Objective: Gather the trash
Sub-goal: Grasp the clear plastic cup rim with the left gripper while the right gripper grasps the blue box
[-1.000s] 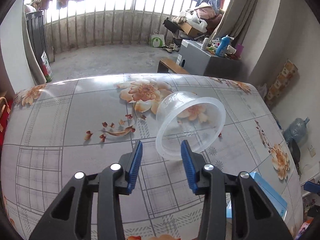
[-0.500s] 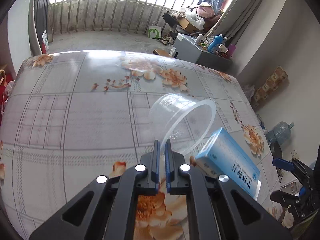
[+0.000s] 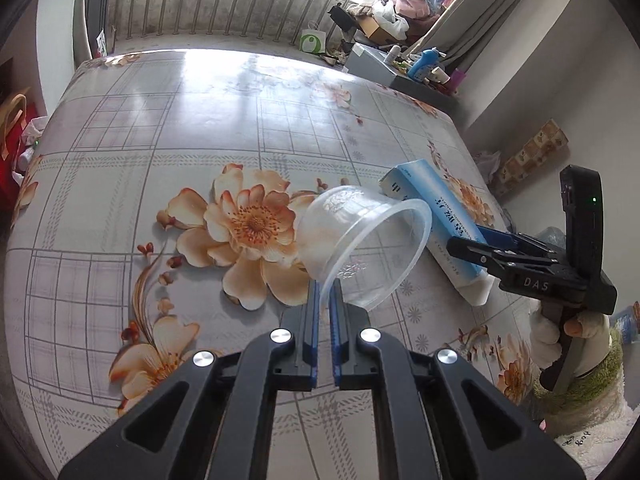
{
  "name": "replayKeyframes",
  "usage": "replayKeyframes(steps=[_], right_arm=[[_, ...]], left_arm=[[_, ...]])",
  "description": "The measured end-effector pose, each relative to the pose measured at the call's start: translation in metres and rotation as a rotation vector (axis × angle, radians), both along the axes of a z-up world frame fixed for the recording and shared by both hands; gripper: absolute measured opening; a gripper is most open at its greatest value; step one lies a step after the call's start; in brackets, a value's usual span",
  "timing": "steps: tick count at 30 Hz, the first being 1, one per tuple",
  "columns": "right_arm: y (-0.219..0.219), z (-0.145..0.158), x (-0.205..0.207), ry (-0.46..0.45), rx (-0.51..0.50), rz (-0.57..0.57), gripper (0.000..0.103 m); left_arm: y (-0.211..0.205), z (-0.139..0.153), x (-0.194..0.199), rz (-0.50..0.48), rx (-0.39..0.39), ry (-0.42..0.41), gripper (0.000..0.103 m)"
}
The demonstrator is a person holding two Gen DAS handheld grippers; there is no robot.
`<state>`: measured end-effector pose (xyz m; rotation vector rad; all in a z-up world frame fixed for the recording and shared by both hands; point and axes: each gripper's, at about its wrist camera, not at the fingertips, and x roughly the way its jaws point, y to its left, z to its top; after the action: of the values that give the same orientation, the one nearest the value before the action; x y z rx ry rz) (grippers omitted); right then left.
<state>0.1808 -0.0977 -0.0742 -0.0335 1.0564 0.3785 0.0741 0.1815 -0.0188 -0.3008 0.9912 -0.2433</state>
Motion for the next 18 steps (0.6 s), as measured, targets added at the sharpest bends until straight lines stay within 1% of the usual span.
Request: replayKeyframes(steps=[2, 5, 8, 10, 11, 13, 15, 16, 18], right_arm=[[-0.027, 0.001, -0.012, 0.013, 0.004, -0.096, 0.07], [-0.065, 0.003, -0.042, 0.035, 0.03, -0.212, 0.07], [-0.087, 0.001, -0.077, 0.031, 0.024, -0.279, 0.071], [-0.092, 0.001, -0.095, 0.022, 0.017, -0.306, 0.071], [-0.094, 0.001, -0.1, 0.022, 0.017, -0.318, 0.071], [-0.094, -0.001, -0.11, 0.019, 0.034, -0.341, 0.072], [-0.097, -0.002, -0.113, 0.01, 0.053, -0.355, 0.072], [-0.098, -0.001, -0.113, 0.004, 0.059, -0.361, 0.073], [-0.102, -0.003, -0.117, -0.003, 0.079, -0.37, 0.073]], left_arm=[[-0.014, 0.002, 0.0, -0.036, 0.004, -0.008, 0.005], [-0.033, 0.004, -0.002, -0.092, 0.016, -0.016, 0.005], [-0.049, 0.005, -0.003, -0.139, 0.036, -0.029, 0.005], [-0.056, 0.003, -0.002, -0.162, 0.04, -0.029, 0.005], [-0.059, 0.001, 0.0, -0.169, 0.043, -0.023, 0.007], [-0.065, -0.001, 0.005, -0.183, 0.039, -0.022, 0.018], [-0.07, -0.003, 0.008, -0.186, 0.046, -0.024, 0.039], [-0.072, -0.005, 0.01, -0.187, 0.053, -0.021, 0.042], [-0.076, -0.008, 0.017, -0.195, 0.066, -0.022, 0.042]])
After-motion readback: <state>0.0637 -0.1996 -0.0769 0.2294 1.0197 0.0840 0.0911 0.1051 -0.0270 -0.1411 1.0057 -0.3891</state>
